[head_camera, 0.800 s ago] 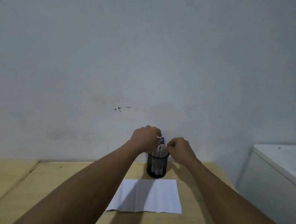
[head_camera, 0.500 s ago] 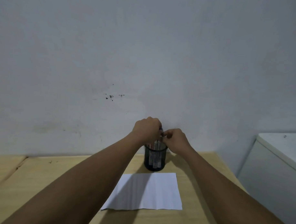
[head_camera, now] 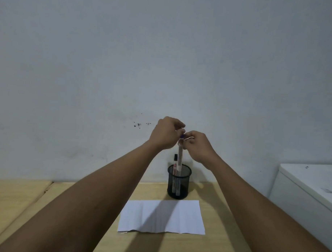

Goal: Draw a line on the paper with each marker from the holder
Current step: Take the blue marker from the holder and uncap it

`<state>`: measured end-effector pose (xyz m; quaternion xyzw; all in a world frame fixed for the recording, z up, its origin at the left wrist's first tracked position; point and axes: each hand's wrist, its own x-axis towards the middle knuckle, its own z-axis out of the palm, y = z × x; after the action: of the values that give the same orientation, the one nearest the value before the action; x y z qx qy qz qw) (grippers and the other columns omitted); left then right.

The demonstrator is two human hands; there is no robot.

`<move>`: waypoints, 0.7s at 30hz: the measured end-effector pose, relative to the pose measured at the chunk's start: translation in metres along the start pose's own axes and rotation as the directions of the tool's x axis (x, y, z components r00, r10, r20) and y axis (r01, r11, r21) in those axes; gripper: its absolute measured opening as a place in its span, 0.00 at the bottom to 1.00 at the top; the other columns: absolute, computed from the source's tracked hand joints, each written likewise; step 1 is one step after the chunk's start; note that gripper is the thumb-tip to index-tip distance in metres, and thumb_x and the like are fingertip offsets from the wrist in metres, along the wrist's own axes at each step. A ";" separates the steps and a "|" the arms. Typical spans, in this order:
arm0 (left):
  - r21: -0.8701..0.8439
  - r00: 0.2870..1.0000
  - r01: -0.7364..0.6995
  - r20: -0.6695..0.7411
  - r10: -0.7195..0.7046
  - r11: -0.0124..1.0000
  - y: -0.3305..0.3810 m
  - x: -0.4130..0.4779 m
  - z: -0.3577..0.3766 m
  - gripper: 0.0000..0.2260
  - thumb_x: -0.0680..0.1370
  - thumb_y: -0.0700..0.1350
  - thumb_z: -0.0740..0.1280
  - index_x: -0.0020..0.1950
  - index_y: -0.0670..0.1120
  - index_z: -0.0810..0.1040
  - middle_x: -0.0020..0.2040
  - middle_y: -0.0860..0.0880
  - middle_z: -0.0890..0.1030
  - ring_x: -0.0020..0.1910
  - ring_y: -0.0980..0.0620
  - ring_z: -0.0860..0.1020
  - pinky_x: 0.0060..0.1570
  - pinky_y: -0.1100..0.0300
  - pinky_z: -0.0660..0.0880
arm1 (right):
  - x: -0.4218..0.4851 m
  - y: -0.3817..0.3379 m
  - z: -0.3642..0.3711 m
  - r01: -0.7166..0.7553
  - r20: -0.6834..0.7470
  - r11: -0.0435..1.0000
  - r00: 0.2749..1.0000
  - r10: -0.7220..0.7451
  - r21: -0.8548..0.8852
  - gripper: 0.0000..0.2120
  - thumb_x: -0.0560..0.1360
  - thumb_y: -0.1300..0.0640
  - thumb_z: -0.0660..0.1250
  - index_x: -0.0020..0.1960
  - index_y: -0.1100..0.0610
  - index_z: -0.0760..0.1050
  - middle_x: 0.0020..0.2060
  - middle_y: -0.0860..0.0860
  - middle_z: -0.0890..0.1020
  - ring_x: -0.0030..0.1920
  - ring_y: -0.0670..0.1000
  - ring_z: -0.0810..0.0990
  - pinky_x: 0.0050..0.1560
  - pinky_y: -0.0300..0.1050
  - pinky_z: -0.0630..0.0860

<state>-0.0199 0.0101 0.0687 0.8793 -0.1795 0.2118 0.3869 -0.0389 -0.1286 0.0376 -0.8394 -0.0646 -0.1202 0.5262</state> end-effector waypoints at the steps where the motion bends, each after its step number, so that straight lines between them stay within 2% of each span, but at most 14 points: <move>1: -0.024 0.999 -0.004 -0.032 0.003 1.000 0.005 -0.003 -0.011 0.10 0.77 0.43 0.69 0.56 0.45 0.83 0.53 0.48 0.85 0.52 0.53 0.82 0.55 0.57 0.78 | -0.005 -0.011 0.000 0.018 0.008 1.000 1.000 -0.018 0.006 0.09 0.78 0.59 0.68 0.58 0.59 0.78 0.51 0.59 0.86 0.51 0.56 0.85 0.39 0.40 0.72; 3: -0.073 0.995 -0.007 -0.098 0.000 0.997 0.015 -0.013 -0.032 0.10 0.77 0.42 0.69 0.56 0.44 0.83 0.54 0.48 0.85 0.53 0.54 0.82 0.55 0.60 0.77 | -0.015 -0.031 0.004 0.059 0.051 0.998 0.997 -0.058 -0.013 0.10 0.79 0.62 0.66 0.60 0.61 0.79 0.51 0.58 0.86 0.52 0.56 0.85 0.40 0.38 0.73; 5: -0.103 0.989 0.003 -0.146 -0.018 0.995 0.020 -0.023 -0.054 0.10 0.77 0.42 0.69 0.57 0.43 0.83 0.55 0.47 0.85 0.53 0.54 0.81 0.54 0.63 0.75 | -0.025 -0.046 0.011 0.104 0.089 0.993 0.991 -0.099 -0.048 0.10 0.80 0.63 0.64 0.58 0.64 0.81 0.50 0.57 0.86 0.51 0.55 0.85 0.45 0.40 0.74; 7: -0.111 0.989 0.027 -0.142 -0.043 0.993 0.019 -0.032 -0.072 0.10 0.77 0.43 0.68 0.56 0.42 0.84 0.54 0.47 0.85 0.53 0.54 0.81 0.54 0.63 0.75 | -0.033 -0.059 0.021 0.135 0.101 0.990 0.986 -0.129 -0.050 0.10 0.80 0.63 0.64 0.55 0.65 0.83 0.48 0.55 0.86 0.47 0.52 0.84 0.45 0.38 0.74; 9: -0.100 0.989 0.053 -0.135 -0.066 0.994 0.014 -0.038 -0.087 0.09 0.76 0.43 0.68 0.52 0.43 0.85 0.52 0.48 0.86 0.50 0.54 0.81 0.53 0.59 0.77 | -0.038 -0.068 0.033 0.150 0.111 0.988 0.983 -0.144 -0.046 0.10 0.79 0.61 0.66 0.55 0.64 0.83 0.47 0.54 0.86 0.46 0.51 0.85 0.41 0.36 0.73; 11: -0.066 0.981 0.081 -0.173 -0.091 0.995 0.004 -0.043 -0.097 0.07 0.76 0.45 0.69 0.46 0.47 0.87 0.48 0.51 0.86 0.47 0.54 0.82 0.50 0.53 0.80 | -0.041 -0.074 0.044 0.151 0.101 0.987 0.984 -0.146 -0.044 0.09 0.77 0.58 0.71 0.52 0.62 0.83 0.46 0.56 0.87 0.44 0.52 0.85 0.38 0.39 0.72; 14: -0.054 0.963 0.126 -0.232 -0.136 0.991 -0.012 -0.049 -0.107 0.06 0.74 0.49 0.71 0.43 0.50 0.87 0.44 0.54 0.87 0.45 0.55 0.82 0.50 0.48 0.81 | -0.044 -0.076 0.060 0.145 0.059 0.986 0.988 -0.141 -0.076 0.12 0.71 0.54 0.78 0.46 0.61 0.83 0.41 0.57 0.87 0.41 0.53 0.84 0.34 0.40 0.71; 16: -0.064 0.958 0.149 -0.238 -0.160 0.987 -0.023 -0.053 -0.111 0.05 0.74 0.50 0.71 0.43 0.51 0.86 0.42 0.55 0.86 0.46 0.55 0.83 0.51 0.47 0.80 | -0.044 -0.072 0.073 0.125 0.072 0.989 0.990 -0.119 -0.085 0.12 0.70 0.54 0.79 0.45 0.61 0.82 0.40 0.56 0.87 0.43 0.54 0.86 0.36 0.42 0.75; 18: -0.044 0.954 0.173 -0.242 -0.178 0.984 -0.039 -0.058 -0.112 0.04 0.74 0.52 0.71 0.42 0.54 0.84 0.38 0.58 0.86 0.47 0.56 0.82 0.54 0.46 0.78 | -0.044 -0.061 0.086 0.105 0.088 0.990 0.991 -0.096 -0.099 0.11 0.70 0.54 0.79 0.44 0.61 0.82 0.39 0.56 0.87 0.42 0.54 0.87 0.44 0.48 0.81; 19: -0.033 0.951 0.187 -0.243 -0.189 0.982 -0.049 -0.061 -0.111 0.04 0.74 0.53 0.70 0.42 0.56 0.83 0.37 0.59 0.85 0.47 0.56 0.82 0.55 0.46 0.76 | -0.043 -0.053 0.092 0.092 0.087 0.990 0.993 -0.083 -0.104 0.11 0.70 0.54 0.78 0.45 0.60 0.83 0.39 0.54 0.88 0.41 0.52 0.86 0.46 0.47 0.81; 21: -0.006 0.946 0.222 -0.240 -0.217 0.975 -0.075 -0.069 -0.104 0.04 0.74 0.55 0.69 0.45 0.57 0.83 0.36 0.61 0.84 0.48 0.57 0.82 0.56 0.45 0.75 | -0.045 -0.037 0.101 0.074 0.086 0.990 0.994 -0.064 -0.119 0.10 0.72 0.53 0.77 0.46 0.60 0.83 0.39 0.52 0.87 0.37 0.47 0.83 0.38 0.31 0.75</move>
<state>-0.0668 0.1471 0.0521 0.8659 -0.0302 0.2737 0.4176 -0.0769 -0.0206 0.0156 -0.8713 -0.1078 -0.1074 0.4665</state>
